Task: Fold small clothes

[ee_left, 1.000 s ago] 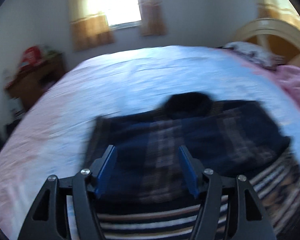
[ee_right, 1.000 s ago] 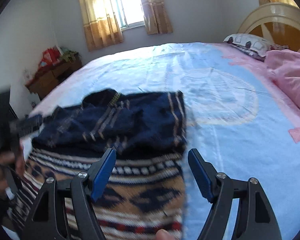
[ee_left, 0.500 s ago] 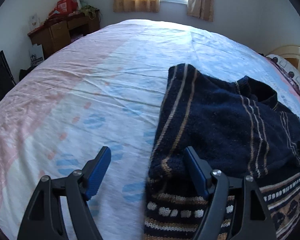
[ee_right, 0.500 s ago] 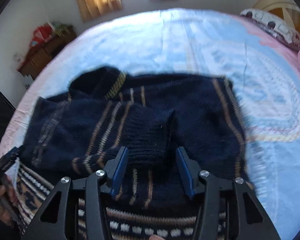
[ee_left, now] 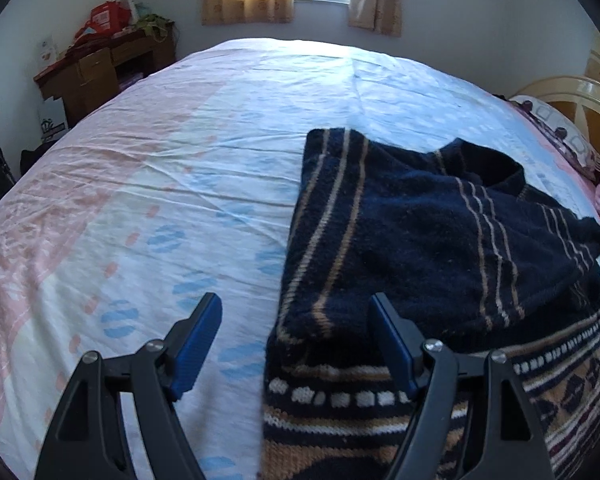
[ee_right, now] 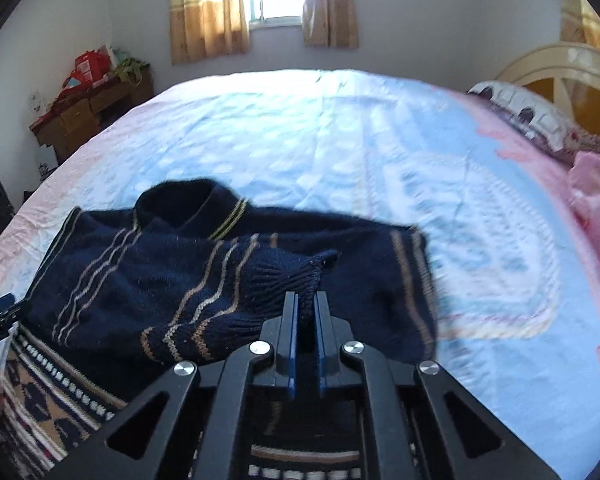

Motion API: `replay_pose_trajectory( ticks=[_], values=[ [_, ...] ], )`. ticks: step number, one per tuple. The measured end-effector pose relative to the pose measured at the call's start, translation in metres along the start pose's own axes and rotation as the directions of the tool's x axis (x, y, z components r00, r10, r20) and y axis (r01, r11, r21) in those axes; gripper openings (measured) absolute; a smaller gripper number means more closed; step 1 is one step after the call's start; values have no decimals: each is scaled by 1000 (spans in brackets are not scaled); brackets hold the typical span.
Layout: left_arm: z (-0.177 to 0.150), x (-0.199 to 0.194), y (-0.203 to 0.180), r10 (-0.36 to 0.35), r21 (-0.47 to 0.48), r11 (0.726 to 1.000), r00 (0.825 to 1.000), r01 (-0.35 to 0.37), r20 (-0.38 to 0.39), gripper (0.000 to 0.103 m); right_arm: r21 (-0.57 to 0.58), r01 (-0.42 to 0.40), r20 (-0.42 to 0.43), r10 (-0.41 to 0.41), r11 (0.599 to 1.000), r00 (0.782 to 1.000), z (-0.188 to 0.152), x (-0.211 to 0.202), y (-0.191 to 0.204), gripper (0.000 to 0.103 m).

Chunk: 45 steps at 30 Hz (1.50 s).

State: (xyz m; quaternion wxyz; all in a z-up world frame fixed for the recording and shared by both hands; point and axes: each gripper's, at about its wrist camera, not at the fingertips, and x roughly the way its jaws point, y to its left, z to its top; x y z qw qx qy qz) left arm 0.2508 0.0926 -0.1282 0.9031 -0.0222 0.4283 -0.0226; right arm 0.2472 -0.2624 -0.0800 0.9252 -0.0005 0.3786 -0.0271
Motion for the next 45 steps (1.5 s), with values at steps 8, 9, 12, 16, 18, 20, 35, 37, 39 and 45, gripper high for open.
replay_pose_trajectory(
  ticks=[8, 9, 12, 16, 18, 20, 35, 37, 39, 45],
  values=[
    [-8, 4, -9, -2, 69, 998, 999, 5, -42, 83, 2, 110, 17, -110, 994, 994, 6, 6, -23, 6],
    [-10, 5, -10, 10, 82, 997, 999, -7, -46, 86, 1, 108, -7, -108, 994, 994, 4, 13, -26, 6],
    [-16, 7, -9, 15, 87, 996, 997, -9, -72, 88, -7, 86, -118, -86, 996, 989, -8, 41, -31, 6],
    [-26, 2, -3, -9, 90, 996, 995, 18, -96, 88, -21, 106, -126, -108, 994, 986, -20, 42, -35, 9],
    [-30, -4, 0, -30, 96, 995, 994, 40, -104, 88, -5, 98, -126, -98, 995, 987, -20, 34, -37, 9],
    [-34, -9, 2, -51, 95, 994, 992, 62, -114, 88, -22, 91, -115, -93, 996, 989, -22, 23, -35, 9],
    [-9, -26, 0, -2, 74, 997, 1000, 2, 4, 88, -49, 62, -107, -67, 997, 992, -45, -2, -27, 26],
    [4, -17, -3, 33, 70, 997, 999, -35, 20, 88, -38, 16, -91, -20, 999, 996, -40, -3, -22, 53],
    [11, -2, -11, 81, 104, 991, 997, -81, 9, 88, -33, -31, -80, 28, 999, 996, -36, -1, -14, 53],
    [0, 20, -10, 192, 161, 968, 981, -191, 8, 101, -20, -61, -96, 59, 998, 994, -33, 19, -2, 53]
  ],
)
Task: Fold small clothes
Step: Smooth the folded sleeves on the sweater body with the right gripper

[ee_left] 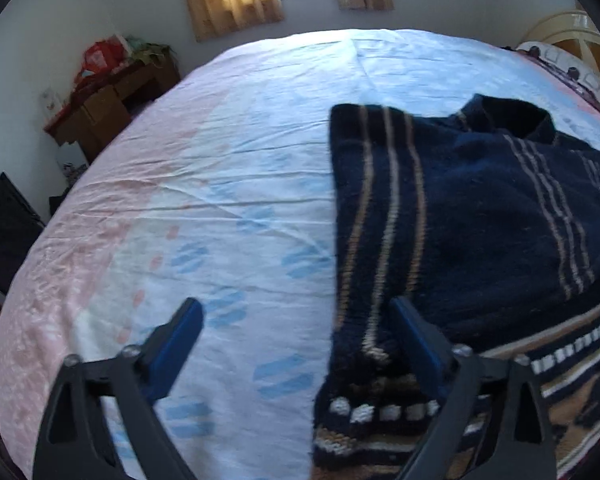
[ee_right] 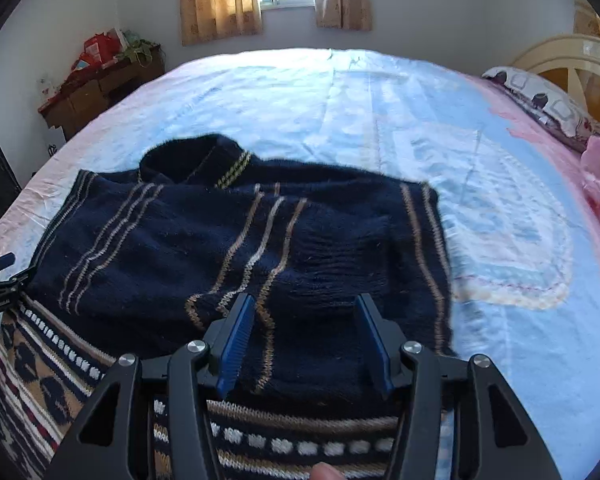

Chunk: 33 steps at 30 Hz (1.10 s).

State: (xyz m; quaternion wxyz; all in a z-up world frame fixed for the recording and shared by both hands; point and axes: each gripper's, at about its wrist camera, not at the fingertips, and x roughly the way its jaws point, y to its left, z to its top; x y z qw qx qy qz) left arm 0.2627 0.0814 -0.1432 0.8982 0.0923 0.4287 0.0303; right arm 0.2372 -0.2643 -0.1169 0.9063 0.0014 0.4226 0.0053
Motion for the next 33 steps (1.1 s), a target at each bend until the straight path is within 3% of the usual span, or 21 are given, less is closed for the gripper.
replay_pose_trajectory(
  ticks=[3, 10, 18, 23, 26, 33],
  values=[
    [-6, 2, 9, -25, -36, 999, 1000, 25, 6, 103, -36, 1, -43, -2, 999, 999, -8, 15, 9, 53],
    [-8, 2, 7, -20, -40, 999, 1000, 21, 16, 103, -31, 1, -10, -2, 1000, 1000, -14, 10, 12, 53],
    [-16, 3, 22, -100, -113, 989, 995, 100, 4, 103, -77, 26, -36, -29, 997, 999, -19, 9, 26, 53],
    [-16, 4, 23, -112, -120, 987, 994, 111, 2, 103, -21, 40, 41, -39, 999, 998, -12, -9, 13, 53],
    [-16, 7, 27, -136, -138, 981, 991, 134, -5, 103, -29, 32, -33, -33, 999, 999, -15, 9, 12, 53],
    [-17, 9, 29, -164, -161, 974, 986, 160, -10, 103, -34, 31, -24, -31, 999, 999, -21, 11, 13, 53]
  ],
)
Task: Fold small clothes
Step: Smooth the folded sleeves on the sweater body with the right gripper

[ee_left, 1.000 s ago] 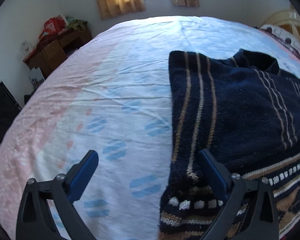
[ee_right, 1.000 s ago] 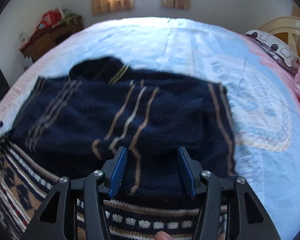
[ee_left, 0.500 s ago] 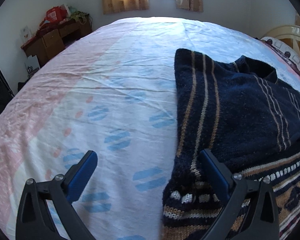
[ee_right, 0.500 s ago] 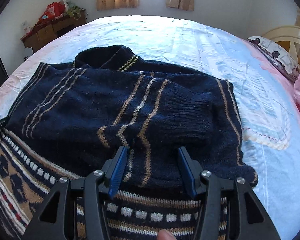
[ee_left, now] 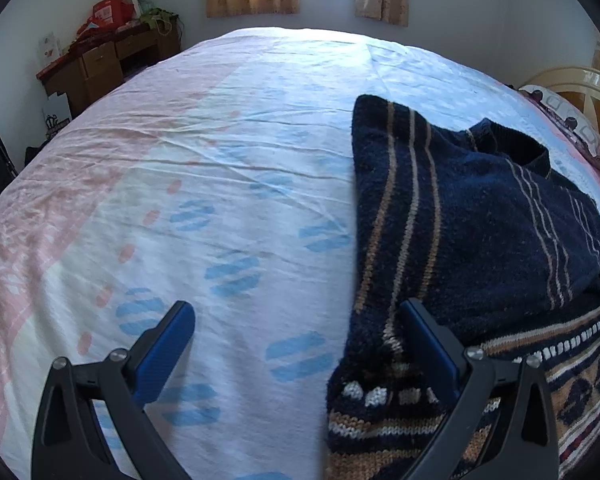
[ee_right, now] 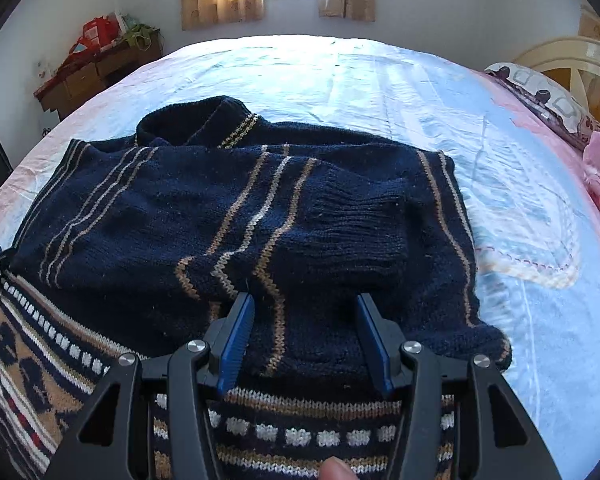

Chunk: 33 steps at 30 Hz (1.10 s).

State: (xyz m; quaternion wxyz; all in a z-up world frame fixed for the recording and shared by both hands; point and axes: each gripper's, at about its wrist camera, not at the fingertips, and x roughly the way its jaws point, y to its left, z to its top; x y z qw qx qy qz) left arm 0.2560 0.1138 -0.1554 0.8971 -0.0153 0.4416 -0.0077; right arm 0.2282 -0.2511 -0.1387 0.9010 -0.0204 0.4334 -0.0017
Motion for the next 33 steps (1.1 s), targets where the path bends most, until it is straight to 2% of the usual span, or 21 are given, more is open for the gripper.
replay_pose_trajectory(
  ticks=[4, 18, 22, 27, 33],
  values=[
    [0, 2, 6, -38, -29, 999, 999, 38, -4, 103, -10, 8, 3, -8, 1000, 1000, -4, -5, 2, 53],
    [3, -9, -7, 19, 34, 999, 1000, -19, 8, 103, 2, 18, -9, -18, 1000, 1000, -5, -9, 2, 54],
    [-2, -22, -10, 10, 39, 999, 1000, -11, 23, 103, 10, 16, 10, -16, 1000, 1000, -8, -19, 1, 54],
    [-11, -50, -16, 45, 65, 997, 995, -50, 85, 103, -14, 28, 39, -27, 1000, 999, -19, -43, 4, 54],
    [-32, -84, -24, -15, 75, 997, 994, 7, 105, 103, -26, 14, 48, -12, 1000, 999, -40, -70, 6, 54]
  ],
)
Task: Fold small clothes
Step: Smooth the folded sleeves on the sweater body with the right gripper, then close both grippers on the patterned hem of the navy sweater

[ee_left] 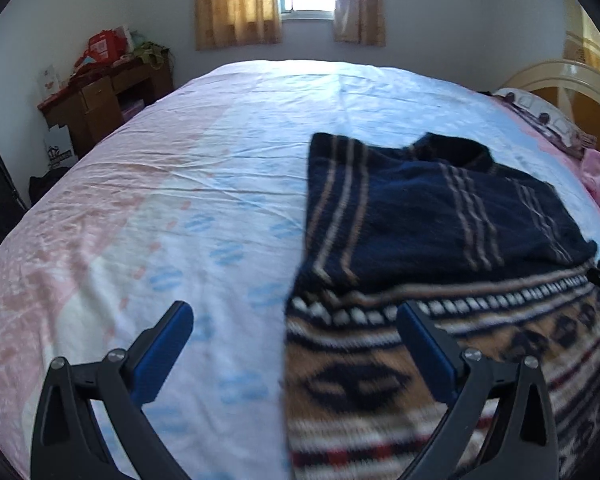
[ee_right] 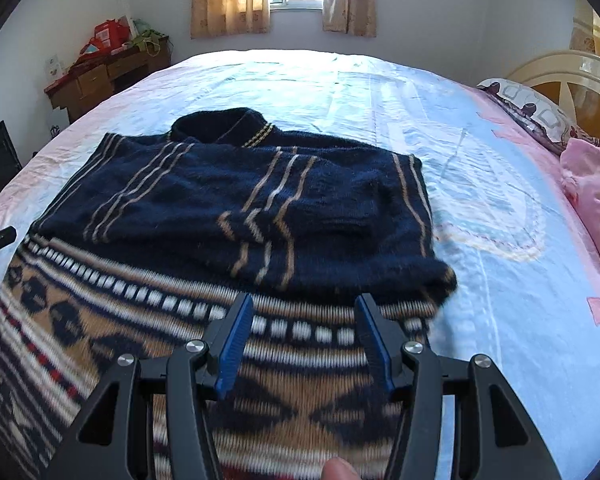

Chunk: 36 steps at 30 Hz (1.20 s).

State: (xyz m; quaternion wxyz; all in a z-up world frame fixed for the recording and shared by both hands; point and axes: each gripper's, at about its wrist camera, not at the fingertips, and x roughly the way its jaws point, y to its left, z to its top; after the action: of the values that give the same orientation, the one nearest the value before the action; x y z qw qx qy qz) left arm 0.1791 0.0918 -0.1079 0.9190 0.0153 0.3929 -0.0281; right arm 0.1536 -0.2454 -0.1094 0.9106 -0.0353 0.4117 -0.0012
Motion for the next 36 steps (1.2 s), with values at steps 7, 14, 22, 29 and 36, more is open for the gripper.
replay_pose_trajectory(
  ticks=[7, 14, 22, 29, 36],
  values=[
    [-39, -24, -10, -65, 30, 997, 997, 66, -31, 102, 2, -7, -22, 7, 1000, 1000, -36, -23, -1, 54],
    [-83, -42, -12, -99, 65, 992, 990, 106, -96, 96, -19, -1, -34, 0, 1000, 999, -77, -49, 2, 54],
    [-117, -63, -22, -123, 75, 988, 986, 132, -111, 92, -19, -1, -64, 0, 1000, 998, -116, -72, 3, 54],
    [-139, -86, -29, -165, 75, 981, 976, 176, -139, 87, 39, -18, -60, 21, 999, 998, -159, -104, -4, 54],
    [-154, -101, -37, -188, 77, 976, 969, 202, -160, 86, 64, 9, -58, -6, 998, 998, -196, -133, -7, 54]
  ],
)
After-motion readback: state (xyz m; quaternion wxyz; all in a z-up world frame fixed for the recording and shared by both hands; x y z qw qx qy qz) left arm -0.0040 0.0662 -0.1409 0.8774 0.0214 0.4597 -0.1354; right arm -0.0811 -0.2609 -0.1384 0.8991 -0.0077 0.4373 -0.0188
